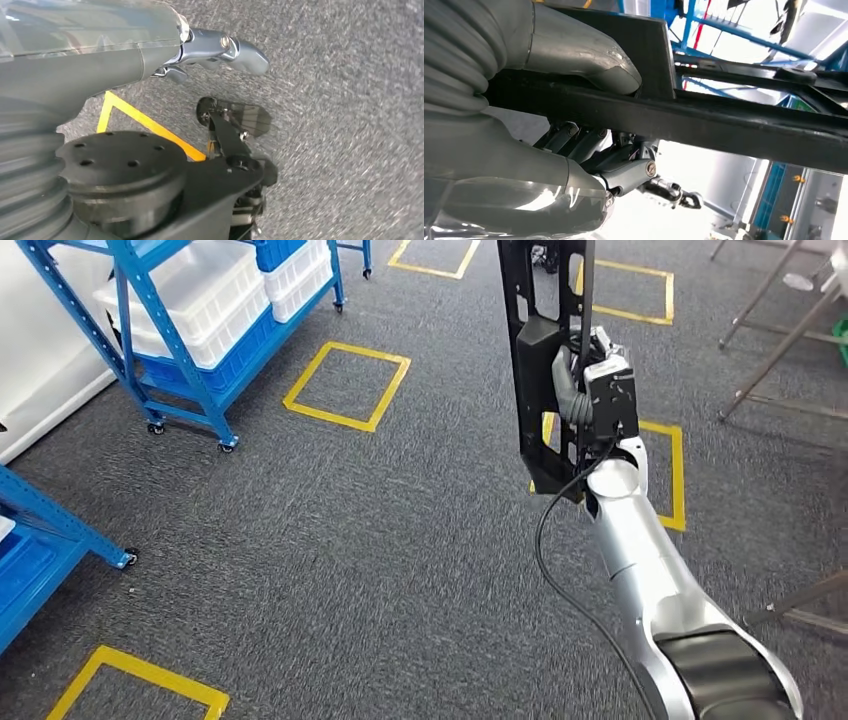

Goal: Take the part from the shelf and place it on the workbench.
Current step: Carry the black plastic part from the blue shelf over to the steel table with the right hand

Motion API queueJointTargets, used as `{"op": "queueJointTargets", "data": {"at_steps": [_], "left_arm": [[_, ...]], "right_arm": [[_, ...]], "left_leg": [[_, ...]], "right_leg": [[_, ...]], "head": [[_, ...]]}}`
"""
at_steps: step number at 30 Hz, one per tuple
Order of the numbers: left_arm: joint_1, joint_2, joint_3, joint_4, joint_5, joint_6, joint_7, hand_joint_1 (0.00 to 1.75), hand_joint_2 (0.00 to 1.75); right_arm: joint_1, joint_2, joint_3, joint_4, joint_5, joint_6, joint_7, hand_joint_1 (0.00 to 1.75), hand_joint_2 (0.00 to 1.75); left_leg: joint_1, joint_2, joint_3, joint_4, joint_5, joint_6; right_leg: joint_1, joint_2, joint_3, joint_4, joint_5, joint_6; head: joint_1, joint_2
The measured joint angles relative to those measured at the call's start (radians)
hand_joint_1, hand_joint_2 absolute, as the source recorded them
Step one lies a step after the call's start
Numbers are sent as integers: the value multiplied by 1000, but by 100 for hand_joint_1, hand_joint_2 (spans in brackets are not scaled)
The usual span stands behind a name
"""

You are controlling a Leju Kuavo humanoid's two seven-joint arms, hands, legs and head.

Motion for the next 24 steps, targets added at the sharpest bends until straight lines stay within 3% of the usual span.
{"op": "queueJointTargets", "data": {"at_steps": [2, 3, 4, 6, 8, 9, 11, 12, 14, 16, 17, 18, 19, 20, 22, 24], "left_arm": [[4, -1, 2, 0, 1, 0, 0, 0, 175], [6, -1, 3, 0, 1, 0, 0, 0, 175], [6, -1, 4, 0, 1, 0, -1, 0, 175], [6, -2, 6, 0, 1, 1, -3, 0, 175], [3, -4, 6, 0, 1, 3, -8, 0, 175], [3, -5, 6, 0, 1, 5, -11, 0, 175], [1, -9, 6, 0, 1, 10, -14, 0, 175], [0, -11, 7, 0, 1, 13, -14, 0, 175], [0, -13, 7, 0, 2, 19, -14, 0, 175], [4, -13, 7, 0, 4, 24, -10, 0, 175], [8, -13, 7, 0, 5, 26, -8, 0, 175], [11, -13, 7, 0, 5, 29, -7, 0, 175], [13, -13, 7, 0, 5, 31, -6, 0, 175], [14, -13, 7, 0, 5, 32, -7, 0, 175], [14, -13, 7, 0, 4, 33, -11, 0, 175], [12, -13, 7, 0, 4, 33, -15, 0, 175]], "right_arm": [[-6, 0, 7, 26, 2, -1, -2, 175, 175], [-7, 0, 10, 38, 3, -2, -2, 175, 175], [-7, 0, 11, 48, 8, -4, -2, 175, 175], [-11, 0, 17, 65, 33, -22, -3, 175, 175], [-15, 0, 27, 76, 72, -58, -6, 175, 175], [-14, 0, 32, 80, 98, -79, -7, 175, 175], [-7, -3, 41, 85, 169, -126, -1, 175, 175], [-2, -4, 47, 86, 219, -152, 9, 175, 175], [5, -9, 66, 86, 339, -203, 41, 175, 175], [17, -13, 90, 88, 451, -245, 74, 175, 175], [28, -15, 101, 88, 497, -261, 87, 175, 175], [42, -18, 110, 89, 534, -273, 98, 175, 175], [56, -22, 118, 89, 577, -287, 116, 175, 175], [70, -25, 126, 90, 627, -301, 139, 175, 175], [91, -32, 139, 88, 769, -330, 206, 175, 175], [104, -39, 144, 85, 969, -346, 299, 175, 175]], "left_leg": [[-3, 28, -1, 0, -1, 2], [-4, 42, 0, 0, -2, 2], [-4, 56, 0, 1, -3, 2], [-5, 81, 2, 5, -10, -3], [-10, 101, 5, 9, -18, -12], [-13, 110, 7, 10, -21, -18], [-14, 129, 13, 8, -26, -28], [-12, 126, 15, 11, -32, -34], [-8, 86, -2, 63, -70, -40], [-6, 42, -58, 188, -134, -41], [-6, 34, -90, 254, -158, -42], [-6, 31, -111, 294, -165, -41], [-6, 29, -117, 296, -151, -40], [-6, 25, -104, 258, -120, -37], [-4, -14, -48, 121, -47, -30], [-2, -51, -13, 37, -19, -24]], "right_leg": [[-2, -24, -61, 128, -52, 5], [-4, -26, -75, 158, -56, 7], [-5, -29, -68, 149, -42, 9], [-6, -56, 3, 21, 17, 8], [4, -92, 65, -95, 51, -1], [9, -98, 75, -116, 53, -7], [14, -78, 75, -119, 53, -20], [12, -67, 77, -123, 54, -25], [6, -46, 81, -130, 58, -39], [5, -24, 83, -131, 58, -47], [6, -10, 83, -130, 58, -48], [7, 5, 83, -129, 58, -49], [8, 20, 83, -127, 58, -49], [9, 35, 83, -125, 58, -48], [9, 63, 81, -120, 56, -44], [6, 87, 74, -116, 58, -34]], "head": [[0, 0], [0, 0], [0, 0], [0, 0], [0, 0], [0, 0], [0, 0], [0, 0], [0, 0], [0, 0], [0, 0], [0, 0], [0, 0], [0, 0], [0, 0], [0, 0]]}}
